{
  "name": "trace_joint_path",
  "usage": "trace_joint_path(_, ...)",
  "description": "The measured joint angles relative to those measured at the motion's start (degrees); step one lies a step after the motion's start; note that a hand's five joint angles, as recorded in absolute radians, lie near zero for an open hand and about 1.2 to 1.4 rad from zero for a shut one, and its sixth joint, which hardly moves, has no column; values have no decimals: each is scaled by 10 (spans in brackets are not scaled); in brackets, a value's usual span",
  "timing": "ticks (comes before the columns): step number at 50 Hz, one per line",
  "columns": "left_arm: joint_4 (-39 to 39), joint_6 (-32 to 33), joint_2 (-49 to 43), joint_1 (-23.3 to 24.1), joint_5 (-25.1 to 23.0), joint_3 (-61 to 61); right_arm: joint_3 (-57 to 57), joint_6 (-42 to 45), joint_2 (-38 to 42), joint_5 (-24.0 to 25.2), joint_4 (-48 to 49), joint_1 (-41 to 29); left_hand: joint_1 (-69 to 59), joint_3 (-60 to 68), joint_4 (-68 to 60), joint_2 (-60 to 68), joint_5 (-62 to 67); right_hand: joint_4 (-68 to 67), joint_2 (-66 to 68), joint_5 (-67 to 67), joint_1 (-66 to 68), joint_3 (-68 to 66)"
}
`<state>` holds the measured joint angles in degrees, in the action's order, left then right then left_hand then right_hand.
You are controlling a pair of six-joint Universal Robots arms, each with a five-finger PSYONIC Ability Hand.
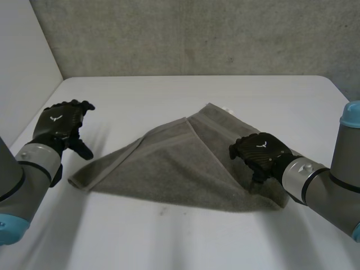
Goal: Fold the towel.
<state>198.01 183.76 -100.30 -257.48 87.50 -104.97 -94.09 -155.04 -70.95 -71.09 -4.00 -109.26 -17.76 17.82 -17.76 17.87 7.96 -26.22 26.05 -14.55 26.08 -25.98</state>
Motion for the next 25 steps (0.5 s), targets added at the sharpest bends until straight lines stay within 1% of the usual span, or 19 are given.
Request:
trace_joint_path(4, 0, 0, -13, 16, 0, 15, -6, 0, -1, -1, -1, 11, -2, 4, -4, 3, 4, 12, -7, 14, -6, 9)
trace_joint_path(12, -12, 8, -68, 65, 0, 59, -28, 0, -16, -2, -8, 53, 0, 2, -2, 2, -1, 12, -7, 14, -6, 9)
trace_joint_path(20, -23, 62, -133, 121, -1, 111, -71, 0, -52, 1, -21, 103, 0, 1, -1, 0, -4, 12, -7, 14, -6, 9)
trace_joint_path(25, -33, 99, -177, 161, -11, 157, -105, 2, -74, 10, -24, 130, 0, 0, -1, 0, -4, 12, -7, 14, -6, 9)
